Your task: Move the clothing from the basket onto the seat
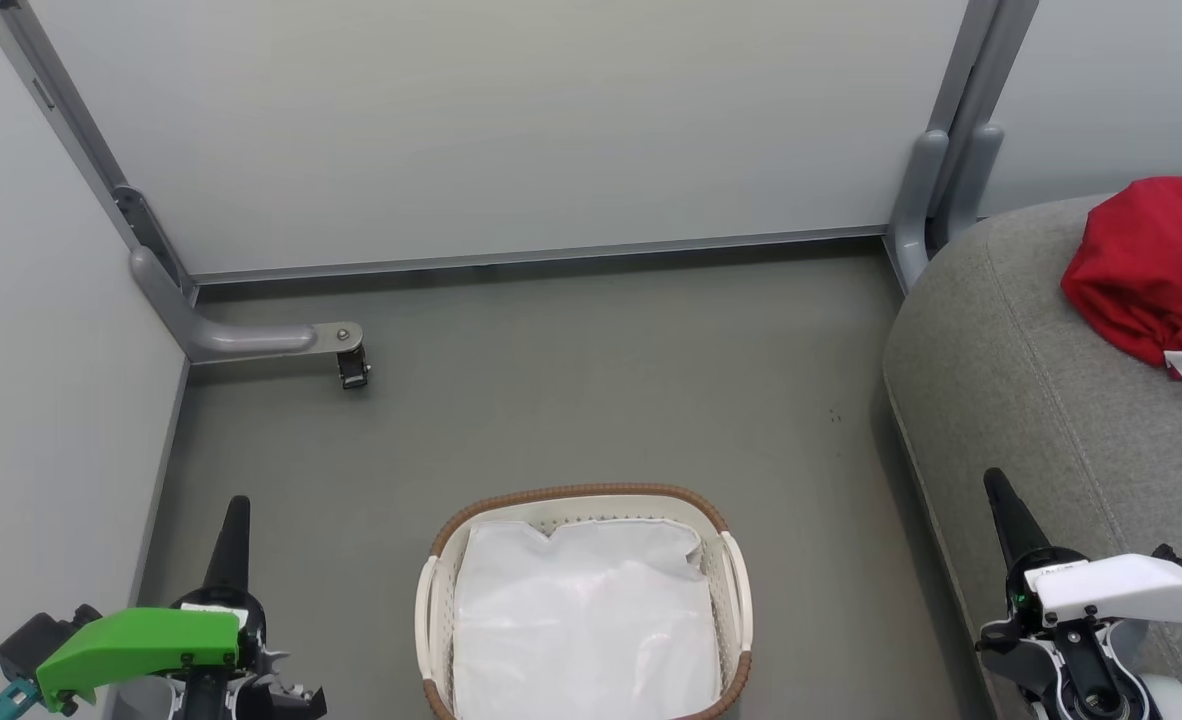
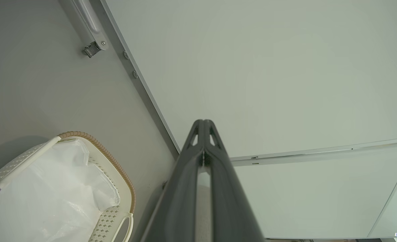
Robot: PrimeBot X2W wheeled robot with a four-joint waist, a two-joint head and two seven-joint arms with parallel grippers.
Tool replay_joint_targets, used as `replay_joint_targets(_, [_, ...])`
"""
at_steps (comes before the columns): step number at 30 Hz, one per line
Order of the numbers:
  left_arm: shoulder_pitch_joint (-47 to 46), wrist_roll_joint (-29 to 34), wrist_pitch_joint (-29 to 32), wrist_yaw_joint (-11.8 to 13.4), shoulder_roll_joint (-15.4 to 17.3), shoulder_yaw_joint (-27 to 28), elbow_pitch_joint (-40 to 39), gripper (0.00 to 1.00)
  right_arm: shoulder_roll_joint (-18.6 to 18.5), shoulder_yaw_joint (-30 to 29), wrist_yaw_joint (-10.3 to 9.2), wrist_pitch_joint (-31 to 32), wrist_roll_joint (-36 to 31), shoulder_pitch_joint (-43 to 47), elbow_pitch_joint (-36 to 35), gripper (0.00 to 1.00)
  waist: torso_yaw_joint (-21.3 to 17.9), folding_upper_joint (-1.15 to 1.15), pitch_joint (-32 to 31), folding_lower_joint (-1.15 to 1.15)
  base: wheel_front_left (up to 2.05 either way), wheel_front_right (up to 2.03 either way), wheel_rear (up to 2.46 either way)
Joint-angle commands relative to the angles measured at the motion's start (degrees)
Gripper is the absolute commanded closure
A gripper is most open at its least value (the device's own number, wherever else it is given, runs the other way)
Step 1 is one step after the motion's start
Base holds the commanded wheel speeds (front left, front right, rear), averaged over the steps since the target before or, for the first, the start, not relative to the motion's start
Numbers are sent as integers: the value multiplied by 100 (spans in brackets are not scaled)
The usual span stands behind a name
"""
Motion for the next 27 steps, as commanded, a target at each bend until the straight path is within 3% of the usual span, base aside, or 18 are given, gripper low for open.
replay_joint_targets(1, [-135, -133, 28, -38, 9, 50, -50, 100, -34, -30, -2, 39, 134, -97, -55, 100, -5, 0, 1, 0, 0, 0, 0])
replay_joint_targets(27, [-232, -1100, 309, -122, -11, 240, -110, 100, -42, -131, -3, 329, 1211, -103, -145, 100, -84, 0, 13, 0, 0, 0, 0])
